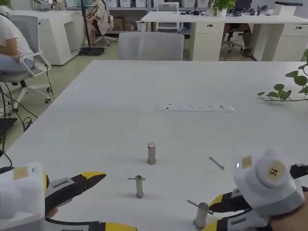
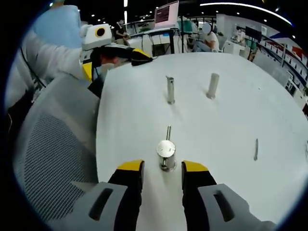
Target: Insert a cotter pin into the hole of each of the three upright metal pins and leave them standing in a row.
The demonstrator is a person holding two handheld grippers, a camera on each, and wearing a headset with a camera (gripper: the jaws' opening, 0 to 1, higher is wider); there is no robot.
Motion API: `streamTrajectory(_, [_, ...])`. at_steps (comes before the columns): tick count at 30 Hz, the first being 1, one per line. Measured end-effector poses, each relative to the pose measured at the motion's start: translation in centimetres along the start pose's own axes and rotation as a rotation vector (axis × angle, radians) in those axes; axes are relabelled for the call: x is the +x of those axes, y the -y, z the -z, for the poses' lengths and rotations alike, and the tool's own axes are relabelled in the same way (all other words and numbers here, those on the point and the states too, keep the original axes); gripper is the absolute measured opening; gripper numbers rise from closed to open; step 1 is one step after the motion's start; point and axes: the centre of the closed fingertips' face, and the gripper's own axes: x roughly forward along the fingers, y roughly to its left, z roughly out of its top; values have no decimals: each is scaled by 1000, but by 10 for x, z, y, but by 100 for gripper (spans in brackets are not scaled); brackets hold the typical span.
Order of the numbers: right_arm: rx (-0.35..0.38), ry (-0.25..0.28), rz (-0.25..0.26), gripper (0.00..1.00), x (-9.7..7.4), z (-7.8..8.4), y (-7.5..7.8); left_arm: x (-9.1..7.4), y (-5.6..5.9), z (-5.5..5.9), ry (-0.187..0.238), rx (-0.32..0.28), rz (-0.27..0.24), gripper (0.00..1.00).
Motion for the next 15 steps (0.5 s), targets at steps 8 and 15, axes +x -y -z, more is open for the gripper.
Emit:
streamTrajectory(8, [-33, 58, -9, 31, 6, -3, -1, -3, 2, 1, 6, -7, -13, 86])
streamTrajectory(15, [-82, 94, -5, 28, 16, -5, -5, -4, 5, 2, 10, -7, -7, 87])
